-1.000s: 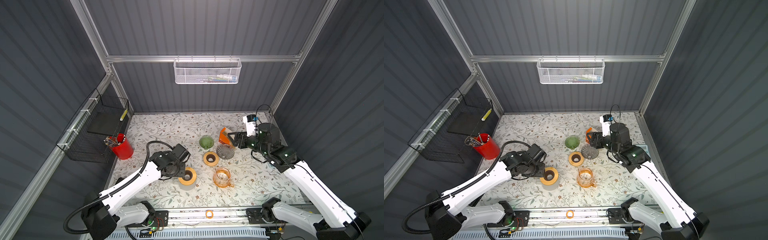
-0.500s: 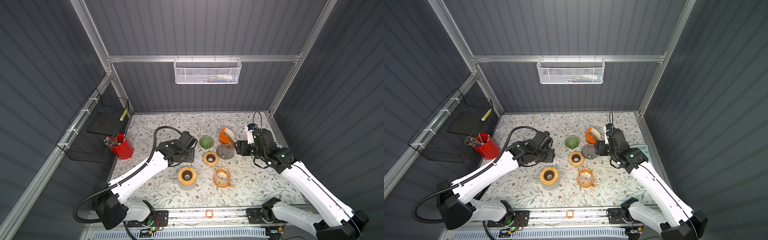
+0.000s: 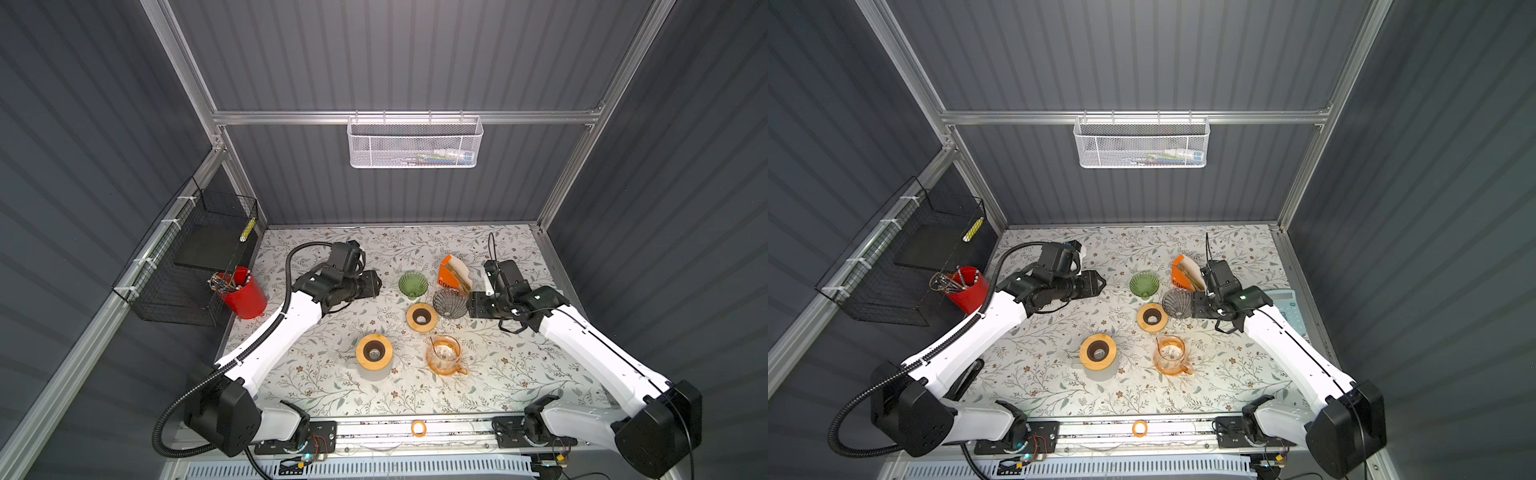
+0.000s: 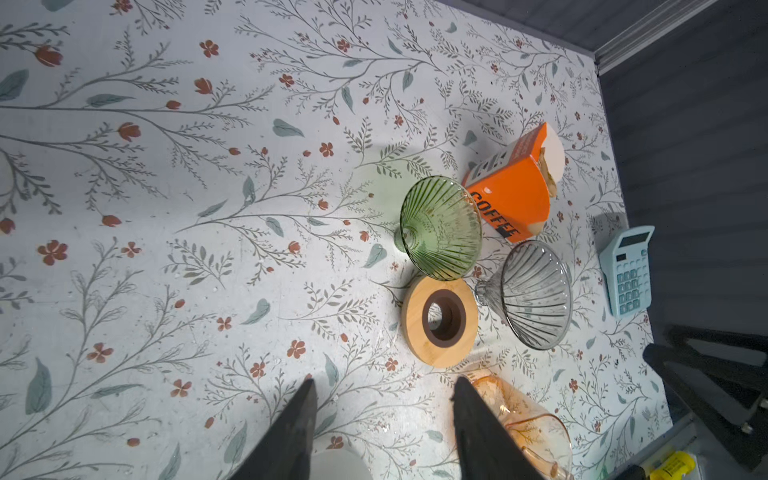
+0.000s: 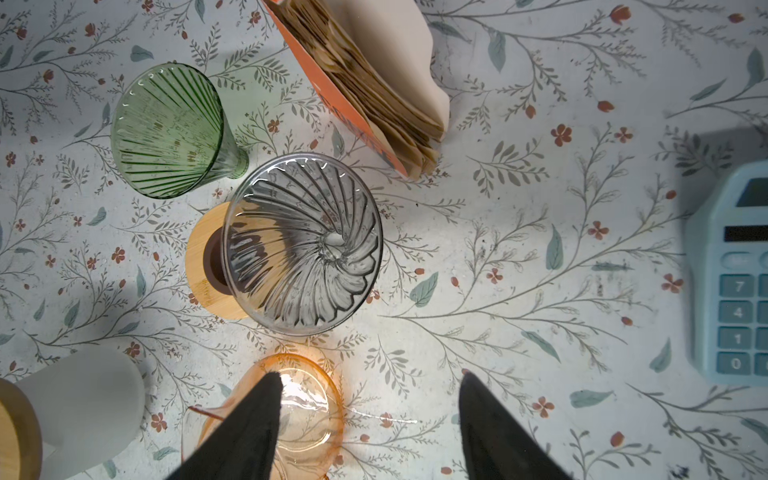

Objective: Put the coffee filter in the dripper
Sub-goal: 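Move the right gripper over the clear ribbed glass dripper while left gripper withdraws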

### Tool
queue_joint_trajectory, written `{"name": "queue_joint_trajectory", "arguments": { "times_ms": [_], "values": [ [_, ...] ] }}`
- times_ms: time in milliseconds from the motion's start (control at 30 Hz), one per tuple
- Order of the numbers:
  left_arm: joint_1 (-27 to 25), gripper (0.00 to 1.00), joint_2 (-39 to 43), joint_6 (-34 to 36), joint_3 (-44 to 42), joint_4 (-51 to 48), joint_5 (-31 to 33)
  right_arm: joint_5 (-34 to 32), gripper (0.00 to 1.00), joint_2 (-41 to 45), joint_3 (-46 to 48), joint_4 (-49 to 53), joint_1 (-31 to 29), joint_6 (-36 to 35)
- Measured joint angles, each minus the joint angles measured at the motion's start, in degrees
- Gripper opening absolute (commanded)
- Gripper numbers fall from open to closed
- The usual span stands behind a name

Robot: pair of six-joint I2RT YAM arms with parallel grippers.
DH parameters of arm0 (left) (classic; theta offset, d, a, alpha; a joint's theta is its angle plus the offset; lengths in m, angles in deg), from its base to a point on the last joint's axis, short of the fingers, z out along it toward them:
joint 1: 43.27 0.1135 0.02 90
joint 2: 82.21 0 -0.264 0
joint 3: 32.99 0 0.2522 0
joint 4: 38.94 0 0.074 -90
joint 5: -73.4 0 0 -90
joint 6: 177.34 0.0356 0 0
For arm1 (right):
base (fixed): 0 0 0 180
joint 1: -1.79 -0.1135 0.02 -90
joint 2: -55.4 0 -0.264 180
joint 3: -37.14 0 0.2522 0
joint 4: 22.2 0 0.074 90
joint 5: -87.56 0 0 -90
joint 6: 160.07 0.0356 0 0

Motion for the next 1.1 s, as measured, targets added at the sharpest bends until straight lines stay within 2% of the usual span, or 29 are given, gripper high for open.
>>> {"name": "queue_joint_trajectory", "arguments": {
  "times_ms": [433,1100],
  "values": [
    [0.04,0.54,-0.04,2.45,-0.02,0.44,-0.92,5.2,0.47,-8.66,-0.52,-3.37,2.56,-0.2],
    [0.04,0.54,-2.45,3.15,0.0,0.83,-0.37,9.68,0.34,-18.27,-2.78,-9.05,5.68,0.28]
  ]
}}
